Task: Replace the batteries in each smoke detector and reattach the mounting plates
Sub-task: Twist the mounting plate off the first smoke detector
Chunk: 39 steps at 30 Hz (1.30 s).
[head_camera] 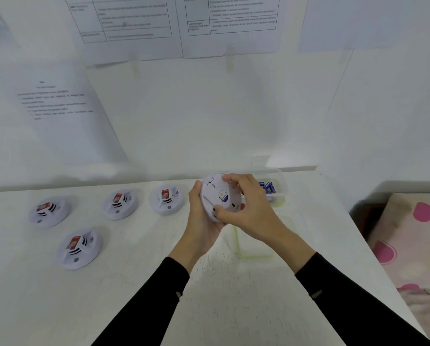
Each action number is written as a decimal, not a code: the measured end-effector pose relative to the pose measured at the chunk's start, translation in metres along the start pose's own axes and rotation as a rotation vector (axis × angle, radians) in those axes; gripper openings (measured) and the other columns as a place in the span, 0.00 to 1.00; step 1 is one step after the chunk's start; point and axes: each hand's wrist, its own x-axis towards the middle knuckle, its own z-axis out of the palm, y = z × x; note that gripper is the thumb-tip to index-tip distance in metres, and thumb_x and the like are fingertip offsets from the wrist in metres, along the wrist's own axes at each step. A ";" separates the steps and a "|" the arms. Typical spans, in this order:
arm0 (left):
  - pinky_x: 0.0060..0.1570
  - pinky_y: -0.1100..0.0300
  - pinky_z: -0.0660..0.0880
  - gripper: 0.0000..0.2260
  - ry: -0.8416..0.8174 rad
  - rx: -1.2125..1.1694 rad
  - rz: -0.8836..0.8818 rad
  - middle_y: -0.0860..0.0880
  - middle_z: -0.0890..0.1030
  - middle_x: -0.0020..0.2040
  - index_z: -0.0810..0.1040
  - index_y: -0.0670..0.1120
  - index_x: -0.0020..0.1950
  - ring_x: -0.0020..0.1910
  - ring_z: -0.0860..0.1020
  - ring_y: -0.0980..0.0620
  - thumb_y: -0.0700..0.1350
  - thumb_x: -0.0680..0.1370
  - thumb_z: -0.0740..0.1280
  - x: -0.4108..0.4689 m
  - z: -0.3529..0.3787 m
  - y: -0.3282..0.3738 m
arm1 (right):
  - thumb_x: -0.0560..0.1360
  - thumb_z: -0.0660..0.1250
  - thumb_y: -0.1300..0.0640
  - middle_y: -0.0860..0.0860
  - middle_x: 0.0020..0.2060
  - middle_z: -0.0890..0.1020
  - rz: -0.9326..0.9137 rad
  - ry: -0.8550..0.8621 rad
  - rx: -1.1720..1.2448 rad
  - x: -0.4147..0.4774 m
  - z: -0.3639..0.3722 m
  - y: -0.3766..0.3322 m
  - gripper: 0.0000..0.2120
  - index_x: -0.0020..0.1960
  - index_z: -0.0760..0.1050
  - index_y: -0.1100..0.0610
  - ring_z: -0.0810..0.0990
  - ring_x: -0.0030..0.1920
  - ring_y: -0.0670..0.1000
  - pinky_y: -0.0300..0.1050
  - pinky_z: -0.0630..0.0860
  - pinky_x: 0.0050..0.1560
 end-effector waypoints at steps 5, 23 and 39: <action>0.49 0.52 0.81 0.29 -0.028 -0.022 -0.028 0.42 0.82 0.59 0.76 0.43 0.67 0.57 0.81 0.46 0.62 0.82 0.49 0.000 -0.004 0.001 | 0.60 0.71 0.41 0.40 0.52 0.71 -0.028 -0.083 -0.048 0.004 -0.009 0.000 0.30 0.61 0.71 0.45 0.70 0.55 0.41 0.57 0.69 0.62; 0.65 0.45 0.72 0.31 -0.093 -0.120 -0.118 0.39 0.79 0.65 0.83 0.44 0.62 0.63 0.79 0.43 0.65 0.81 0.50 0.010 0.002 -0.013 | 0.62 0.78 0.50 0.46 0.55 0.72 0.090 -0.006 -0.073 0.006 -0.026 -0.008 0.28 0.58 0.71 0.49 0.72 0.53 0.43 0.50 0.71 0.62; 0.55 0.46 0.80 0.31 0.217 -0.210 0.091 0.38 0.78 0.66 0.75 0.44 0.68 0.60 0.78 0.37 0.65 0.79 0.53 0.013 -0.076 0.048 | 0.63 0.68 0.42 0.45 0.56 0.69 0.001 -0.338 -0.253 -0.040 0.032 0.027 0.33 0.65 0.69 0.51 0.68 0.58 0.44 0.40 0.56 0.55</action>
